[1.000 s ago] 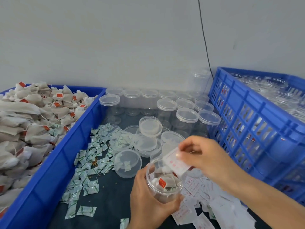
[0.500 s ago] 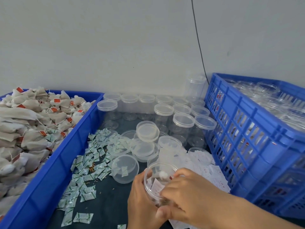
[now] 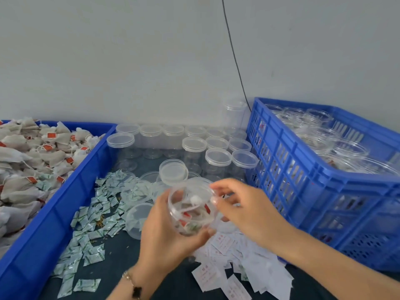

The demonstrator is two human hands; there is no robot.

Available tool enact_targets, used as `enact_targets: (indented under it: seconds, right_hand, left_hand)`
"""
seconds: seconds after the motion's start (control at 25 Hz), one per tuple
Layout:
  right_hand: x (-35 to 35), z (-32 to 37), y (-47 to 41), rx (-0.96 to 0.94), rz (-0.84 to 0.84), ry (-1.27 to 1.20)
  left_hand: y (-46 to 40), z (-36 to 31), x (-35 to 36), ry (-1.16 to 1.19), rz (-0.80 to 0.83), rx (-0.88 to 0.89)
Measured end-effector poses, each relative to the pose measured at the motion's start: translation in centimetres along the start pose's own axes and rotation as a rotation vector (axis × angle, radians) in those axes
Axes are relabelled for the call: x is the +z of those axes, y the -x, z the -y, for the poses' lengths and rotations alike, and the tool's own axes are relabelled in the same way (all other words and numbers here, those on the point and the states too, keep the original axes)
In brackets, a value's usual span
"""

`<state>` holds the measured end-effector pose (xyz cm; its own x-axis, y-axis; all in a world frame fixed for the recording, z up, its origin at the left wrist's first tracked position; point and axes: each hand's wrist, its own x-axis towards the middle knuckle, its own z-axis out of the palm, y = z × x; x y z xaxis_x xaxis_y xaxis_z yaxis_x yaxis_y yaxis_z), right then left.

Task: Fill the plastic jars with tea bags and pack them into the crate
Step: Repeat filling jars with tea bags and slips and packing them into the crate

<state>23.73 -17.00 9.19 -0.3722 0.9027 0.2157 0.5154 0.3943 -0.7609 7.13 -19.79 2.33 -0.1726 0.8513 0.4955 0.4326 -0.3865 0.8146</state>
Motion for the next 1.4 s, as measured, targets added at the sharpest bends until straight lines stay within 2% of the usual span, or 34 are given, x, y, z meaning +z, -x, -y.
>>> enact_targets:
  seconds: [0.12,0.36,0.56,0.64,0.72,0.8,0.92,1.0,1.08,1.16,1.32,1.4]
  right_hand:
    - [-3.4,1.9,0.1,0.06,-0.125,-0.157]
    - [-9.6,4.1,1.0,0.071,-0.354,-0.273]
    - [-16.3,5.5,1.8,-0.016,-0.471,-0.215]
    - [-20.3,6.2,0.9,-0.056,-0.557,-0.168]
    - [-24.5,6.9,-0.3,-0.073,-0.65,-0.091]
    - [-28.5,7.0,-1.5,-0.055,-0.718,0.038]
    - [-33.1,5.8,-3.5,0.018,-0.794,0.161]
    - [-35.5,4.2,-5.0,0.091,-0.837,0.246]
    - [-37.3,1.8,-6.6,0.166,-0.88,0.333]
    - [-38.8,-1.0,-8.4,0.243,-0.915,0.396]
    - [-39.3,-7.2,-11.4,0.417,-0.894,0.553]
    - [-38.7,-10.5,-12.7,0.507,-0.83,0.624]
  left_hand:
    - [-2.6,-3.6,-0.1,0.008,0.078,0.008]
    - [-6.1,-11.0,1.9,0.082,0.191,0.059]
    - [-9.0,-16.9,4.8,0.227,0.352,0.135]
    - [-11.5,-19.7,6.7,0.32,0.433,0.166]
    - [-15.0,-22.7,9.1,0.314,0.494,0.237]
    - [-18.5,-25.4,11.9,0.21,0.513,0.334]
    - [-23.3,-27.7,15.9,-0.065,0.545,0.358]
    - [-25.3,-28.3,18.5,-0.017,0.587,0.399]
    - [-26.8,-27.7,21.2,0.018,0.525,0.429]
    - [-28.0,-26.9,24.7,-0.065,0.457,0.496]
    - [-29.4,-23.6,31.3,-0.339,0.449,0.57]
    - [-29.8,-21.9,34.1,-0.599,0.436,0.701]
